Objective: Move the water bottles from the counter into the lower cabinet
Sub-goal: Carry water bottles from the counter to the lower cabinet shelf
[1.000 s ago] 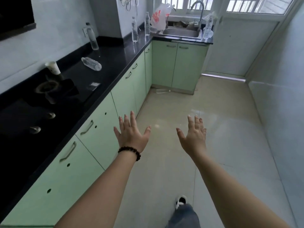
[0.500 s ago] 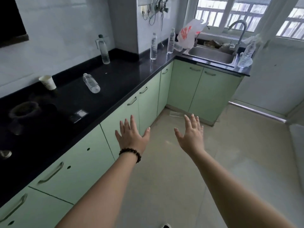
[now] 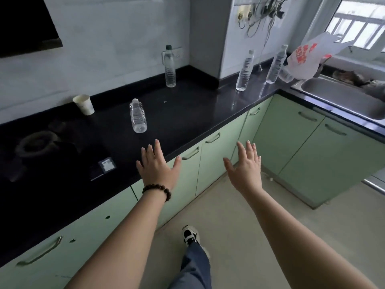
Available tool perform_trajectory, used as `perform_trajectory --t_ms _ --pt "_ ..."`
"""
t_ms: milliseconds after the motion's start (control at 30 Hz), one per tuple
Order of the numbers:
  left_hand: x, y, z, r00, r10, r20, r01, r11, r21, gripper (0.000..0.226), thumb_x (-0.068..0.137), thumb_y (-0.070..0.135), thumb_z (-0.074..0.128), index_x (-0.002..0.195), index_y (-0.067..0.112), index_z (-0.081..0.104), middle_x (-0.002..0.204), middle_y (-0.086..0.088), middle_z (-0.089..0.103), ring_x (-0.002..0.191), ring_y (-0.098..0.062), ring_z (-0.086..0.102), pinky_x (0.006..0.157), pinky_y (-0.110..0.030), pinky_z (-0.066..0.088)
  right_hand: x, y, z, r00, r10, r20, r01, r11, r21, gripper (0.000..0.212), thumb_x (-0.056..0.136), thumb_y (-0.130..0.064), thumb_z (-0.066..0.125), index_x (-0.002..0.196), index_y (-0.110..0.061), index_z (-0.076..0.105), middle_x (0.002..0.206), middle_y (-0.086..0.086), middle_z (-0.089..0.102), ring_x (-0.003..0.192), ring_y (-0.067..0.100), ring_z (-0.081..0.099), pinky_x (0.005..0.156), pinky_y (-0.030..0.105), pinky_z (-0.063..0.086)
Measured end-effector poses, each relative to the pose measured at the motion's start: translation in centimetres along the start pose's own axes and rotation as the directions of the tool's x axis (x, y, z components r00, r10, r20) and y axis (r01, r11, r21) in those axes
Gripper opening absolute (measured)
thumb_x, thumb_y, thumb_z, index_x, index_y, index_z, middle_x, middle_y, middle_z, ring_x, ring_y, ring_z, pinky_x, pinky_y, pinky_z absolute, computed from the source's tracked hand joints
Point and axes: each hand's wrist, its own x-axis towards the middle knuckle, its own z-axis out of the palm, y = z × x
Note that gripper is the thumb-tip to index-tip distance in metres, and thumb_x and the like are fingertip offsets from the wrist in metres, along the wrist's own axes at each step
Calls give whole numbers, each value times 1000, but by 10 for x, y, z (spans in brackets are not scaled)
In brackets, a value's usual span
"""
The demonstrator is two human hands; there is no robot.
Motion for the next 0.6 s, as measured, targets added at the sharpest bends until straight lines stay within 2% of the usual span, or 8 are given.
perform_trajectory --t_ms 333,600 --pt "207 5 37 959 -254 -128 257 966 6 84 88 57 52 152 16 17 158 -13 24 148 -30 10 117 -55 12 245 -57 60 976 -193 104 190 981 37 68 93 -50 44 150 -23 18 160 5 7 148 20 -5 120 44 2" --pt "293 6 57 930 -343 -133 358 927 109 87 85 58 55 151 19 16 156 -14 25 147 -34 15 116 -56 18 332 -69 100 954 -223 198 212 974 74 68 93 -49 47 149 -22 20 160 6 9 148 21 -3 120 45 3"
